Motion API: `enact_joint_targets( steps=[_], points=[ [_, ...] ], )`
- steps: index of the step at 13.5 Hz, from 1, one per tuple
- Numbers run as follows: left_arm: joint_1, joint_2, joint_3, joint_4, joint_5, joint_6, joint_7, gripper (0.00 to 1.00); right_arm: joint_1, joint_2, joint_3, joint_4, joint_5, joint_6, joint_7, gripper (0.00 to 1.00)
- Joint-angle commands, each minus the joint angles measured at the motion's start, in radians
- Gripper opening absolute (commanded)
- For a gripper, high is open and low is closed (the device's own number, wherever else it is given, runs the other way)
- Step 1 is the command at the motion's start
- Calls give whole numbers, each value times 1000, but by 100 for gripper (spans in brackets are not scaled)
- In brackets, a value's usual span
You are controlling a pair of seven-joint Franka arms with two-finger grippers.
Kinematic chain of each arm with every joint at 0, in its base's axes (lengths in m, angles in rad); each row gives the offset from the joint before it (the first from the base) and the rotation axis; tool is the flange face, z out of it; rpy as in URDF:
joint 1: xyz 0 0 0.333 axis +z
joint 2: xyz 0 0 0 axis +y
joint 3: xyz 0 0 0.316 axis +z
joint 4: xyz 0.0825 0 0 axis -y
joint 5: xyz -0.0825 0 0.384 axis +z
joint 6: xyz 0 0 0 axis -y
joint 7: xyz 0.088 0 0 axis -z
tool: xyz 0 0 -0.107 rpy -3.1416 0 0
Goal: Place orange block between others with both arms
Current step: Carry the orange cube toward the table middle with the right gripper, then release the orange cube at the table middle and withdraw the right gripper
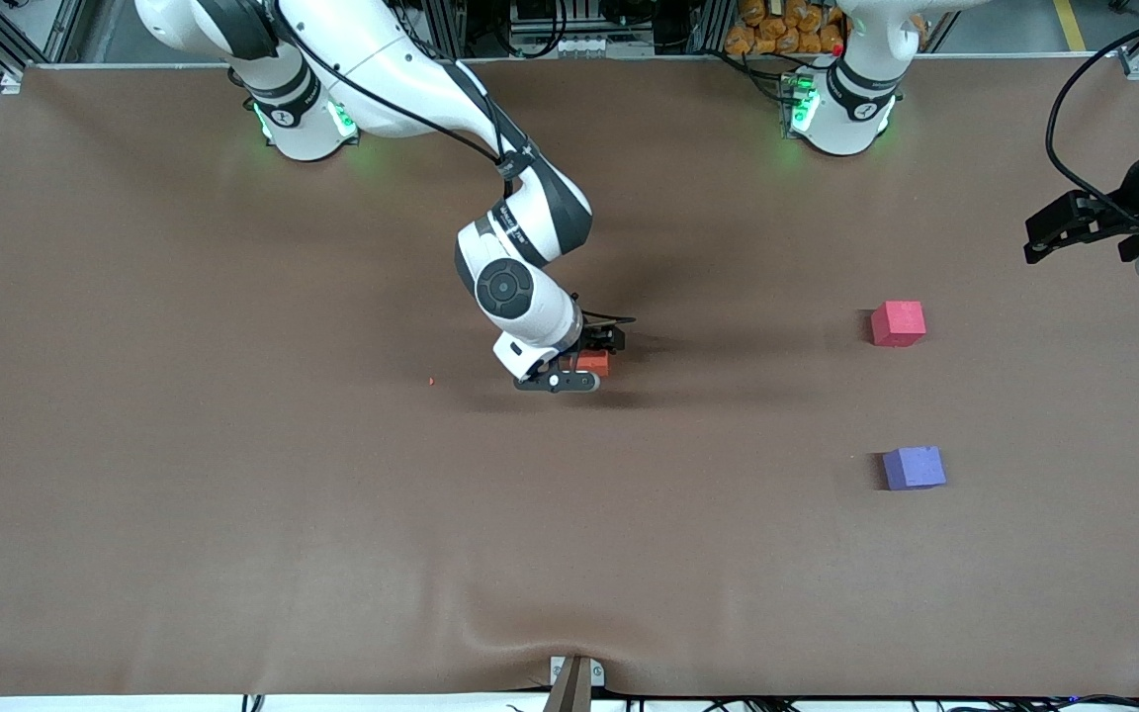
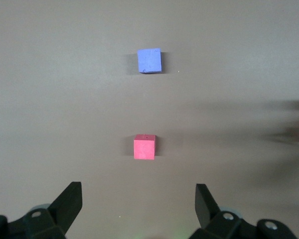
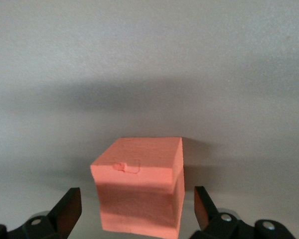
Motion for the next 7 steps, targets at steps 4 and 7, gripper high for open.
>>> enact_joint_targets(
  steps=[4, 7],
  points=[
    [3, -3, -7, 16, -11, 21, 12, 100, -74, -143, -9, 9, 7, -129, -7, 100],
    [-2, -3, -10, 18, -1, 20, 18, 100, -152, -268, -11, 15, -91, -309, -12, 100]
  ],
)
